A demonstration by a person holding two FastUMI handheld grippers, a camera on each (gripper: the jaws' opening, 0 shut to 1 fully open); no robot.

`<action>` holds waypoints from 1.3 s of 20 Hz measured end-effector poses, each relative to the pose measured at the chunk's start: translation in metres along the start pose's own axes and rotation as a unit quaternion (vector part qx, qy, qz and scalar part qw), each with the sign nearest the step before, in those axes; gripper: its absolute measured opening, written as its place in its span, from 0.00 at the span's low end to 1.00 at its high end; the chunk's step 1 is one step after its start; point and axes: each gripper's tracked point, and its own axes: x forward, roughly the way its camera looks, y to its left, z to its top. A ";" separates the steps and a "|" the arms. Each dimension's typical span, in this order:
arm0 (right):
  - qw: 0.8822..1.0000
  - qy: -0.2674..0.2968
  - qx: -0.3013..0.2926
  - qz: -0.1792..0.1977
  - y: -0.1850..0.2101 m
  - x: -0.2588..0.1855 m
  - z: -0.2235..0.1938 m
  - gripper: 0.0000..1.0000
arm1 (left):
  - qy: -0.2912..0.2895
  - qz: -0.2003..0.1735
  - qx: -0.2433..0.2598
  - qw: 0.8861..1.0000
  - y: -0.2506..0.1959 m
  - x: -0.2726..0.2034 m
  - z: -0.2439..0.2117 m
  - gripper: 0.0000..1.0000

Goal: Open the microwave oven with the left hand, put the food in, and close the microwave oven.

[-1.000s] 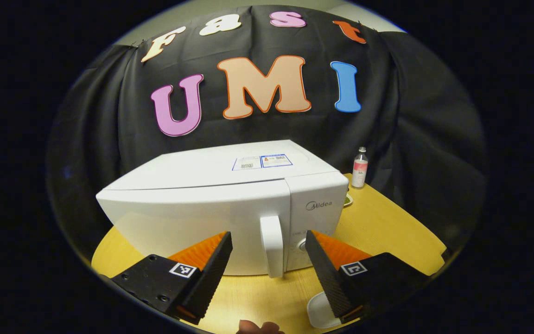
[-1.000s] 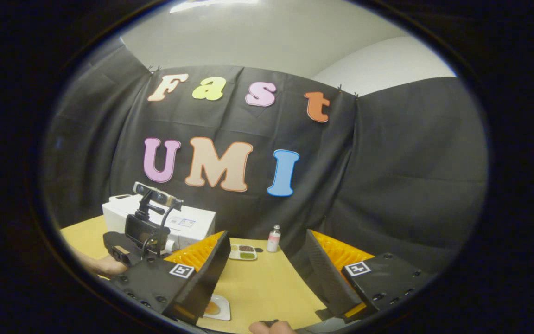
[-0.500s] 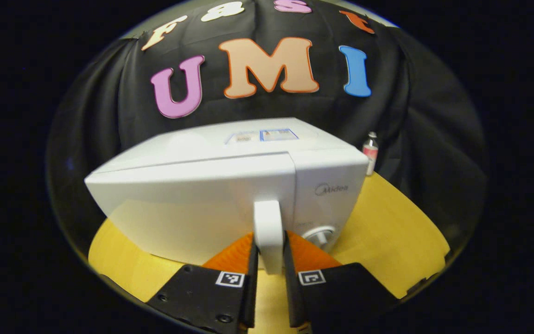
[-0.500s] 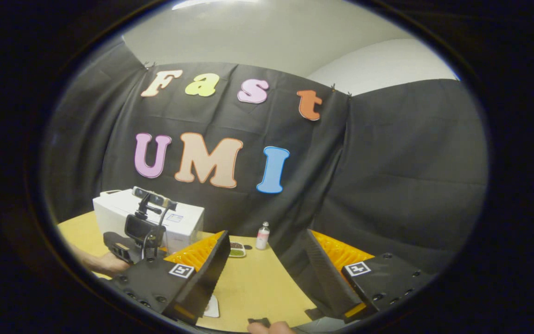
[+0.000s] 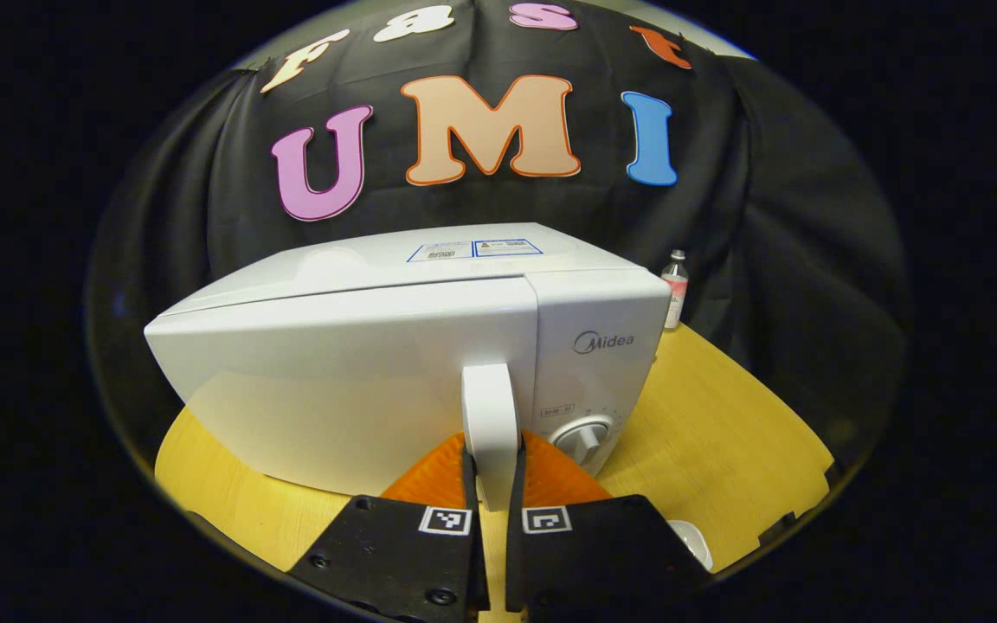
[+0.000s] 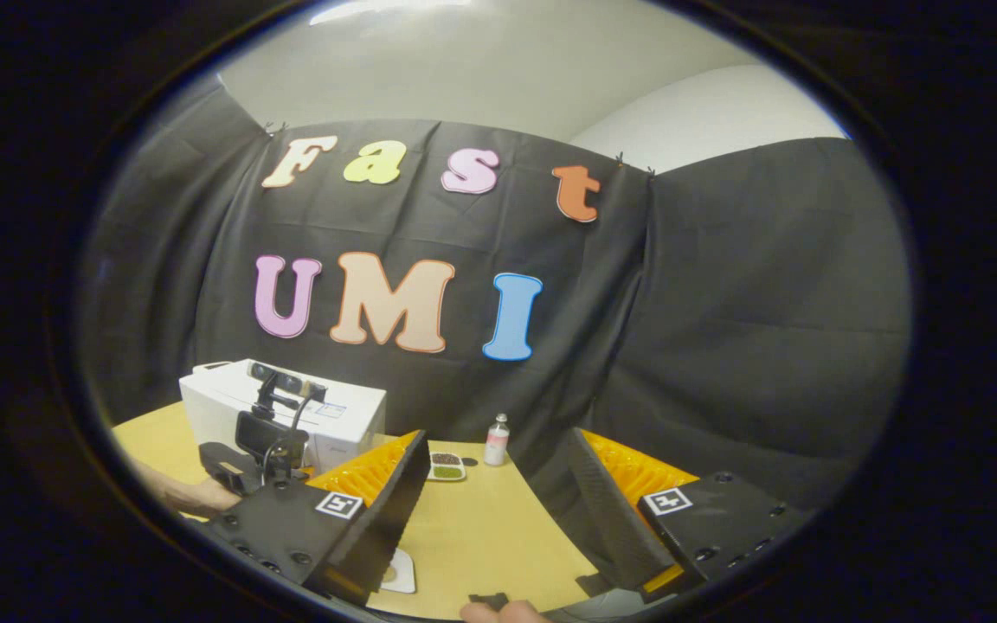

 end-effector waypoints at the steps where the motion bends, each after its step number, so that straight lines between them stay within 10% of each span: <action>1: 1.000 0.000 0.002 0.003 0.001 -0.001 -0.001 0.97 | 0.002 -0.003 -0.001 1.000 0.000 -0.001 0.000 0.06; 17: 0.999 0.006 0.014 0.031 0.023 0.017 -0.006 0.97 | 0.017 -0.053 -0.001 0.998 0.017 -0.114 -0.050 0.06; 26: 0.992 0.034 0.063 0.103 0.075 0.028 -0.010 1.00 | 0.027 0.000 -0.013 1.000 0.079 -0.203 -0.087 0.11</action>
